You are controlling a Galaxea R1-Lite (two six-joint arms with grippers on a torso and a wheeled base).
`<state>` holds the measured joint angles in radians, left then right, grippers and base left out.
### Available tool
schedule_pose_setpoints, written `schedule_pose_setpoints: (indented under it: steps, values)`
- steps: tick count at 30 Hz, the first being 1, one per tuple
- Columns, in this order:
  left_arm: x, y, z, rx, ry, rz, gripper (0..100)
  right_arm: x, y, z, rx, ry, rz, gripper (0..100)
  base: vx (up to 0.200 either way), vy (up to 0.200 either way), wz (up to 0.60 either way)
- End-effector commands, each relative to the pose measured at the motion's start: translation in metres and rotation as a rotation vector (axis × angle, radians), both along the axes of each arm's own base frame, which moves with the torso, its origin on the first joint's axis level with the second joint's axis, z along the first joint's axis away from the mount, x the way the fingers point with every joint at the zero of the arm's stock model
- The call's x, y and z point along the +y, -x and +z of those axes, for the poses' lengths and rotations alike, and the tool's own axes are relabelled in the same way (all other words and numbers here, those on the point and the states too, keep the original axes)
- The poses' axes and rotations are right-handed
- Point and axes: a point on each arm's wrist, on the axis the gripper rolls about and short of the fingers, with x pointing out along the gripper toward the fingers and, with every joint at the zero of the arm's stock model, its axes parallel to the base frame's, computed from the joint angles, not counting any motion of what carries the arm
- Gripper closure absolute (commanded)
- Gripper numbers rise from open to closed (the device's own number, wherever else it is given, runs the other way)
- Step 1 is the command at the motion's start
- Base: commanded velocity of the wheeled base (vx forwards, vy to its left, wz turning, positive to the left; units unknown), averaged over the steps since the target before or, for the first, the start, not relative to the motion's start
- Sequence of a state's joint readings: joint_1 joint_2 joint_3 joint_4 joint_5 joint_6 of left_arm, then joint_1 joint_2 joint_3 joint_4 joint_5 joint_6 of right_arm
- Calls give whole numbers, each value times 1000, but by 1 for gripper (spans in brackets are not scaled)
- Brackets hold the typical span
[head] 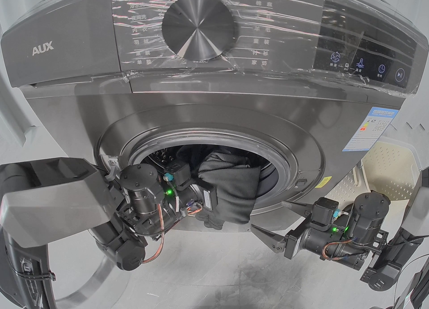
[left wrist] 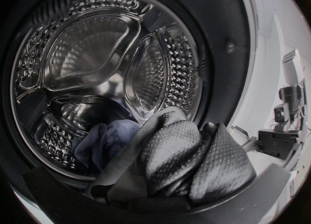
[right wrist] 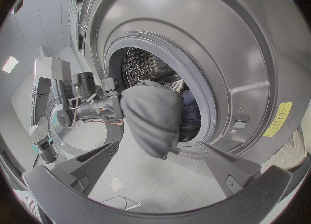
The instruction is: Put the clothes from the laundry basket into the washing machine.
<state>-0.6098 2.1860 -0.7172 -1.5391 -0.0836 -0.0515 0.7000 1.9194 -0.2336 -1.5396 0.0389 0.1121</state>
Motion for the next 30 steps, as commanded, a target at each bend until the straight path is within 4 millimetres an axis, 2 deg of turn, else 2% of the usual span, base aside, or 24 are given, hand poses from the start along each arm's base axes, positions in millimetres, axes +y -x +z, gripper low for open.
schedule_pose_setpoints:
  steps: [1,8,18,23,26,30]
  values:
    - [-7,-43,-26,-3,7,75,100,0,0,-1,3,1,-1,0,0,0,0]
    - [-20,-62,-28,-14,17,72,100,0,0,-2,7,3,2,0,0,0,0]
    - [-44,-112,-9,-39,102,145,100,0,0,-2,8,4,3,0,0,0,0]
    - [-44,-134,1,-91,149,231,100,0,0,-2,8,4,2,0,0,0,0]
    - [-43,-141,7,-109,168,257,100,0,0,-3,9,5,2,0,0,0,0]
    - [-43,-140,6,-95,168,260,100,0,0,-3,9,5,2,0,0,0,0]
